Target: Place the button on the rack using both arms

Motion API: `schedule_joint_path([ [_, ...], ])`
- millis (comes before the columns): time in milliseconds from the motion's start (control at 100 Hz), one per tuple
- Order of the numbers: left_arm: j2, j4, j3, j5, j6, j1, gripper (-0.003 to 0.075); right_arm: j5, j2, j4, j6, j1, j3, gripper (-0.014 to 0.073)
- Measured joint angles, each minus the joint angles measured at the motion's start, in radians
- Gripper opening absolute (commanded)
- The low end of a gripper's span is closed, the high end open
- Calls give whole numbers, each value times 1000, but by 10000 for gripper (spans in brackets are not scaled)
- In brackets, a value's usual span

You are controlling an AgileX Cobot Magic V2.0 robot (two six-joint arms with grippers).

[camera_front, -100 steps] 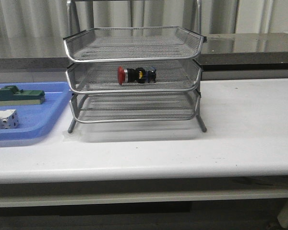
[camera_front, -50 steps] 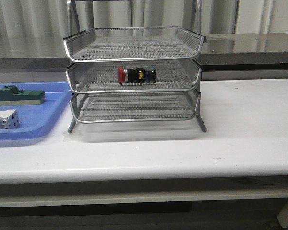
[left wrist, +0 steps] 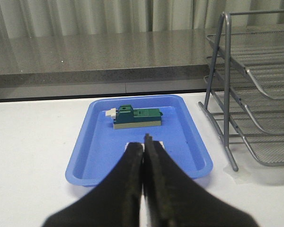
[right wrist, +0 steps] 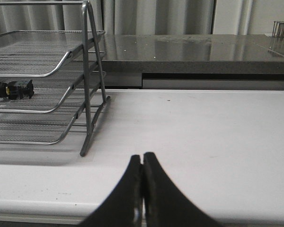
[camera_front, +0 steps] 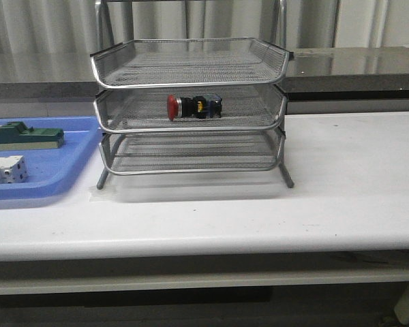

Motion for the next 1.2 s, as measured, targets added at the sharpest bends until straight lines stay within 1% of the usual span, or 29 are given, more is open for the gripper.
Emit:
schedule_joint_path([
  [250,-170,2,128,0,-4,0,4,0,0,0,0,0,0,-67],
  [410,-255,-22,195,3,-4,0,4,0,0,0,0,0,0,-67],
  [530,-258,-36,195,-11,-6,0,4,0,0,0,0,0,0,-67],
  [750,-258,-38,195,-83,-8,0,4,0,0,0,0,0,0,-67],
  [1200,-258,-38,195,-87,-12,0,4,0,0,0,0,0,0,-67],
])
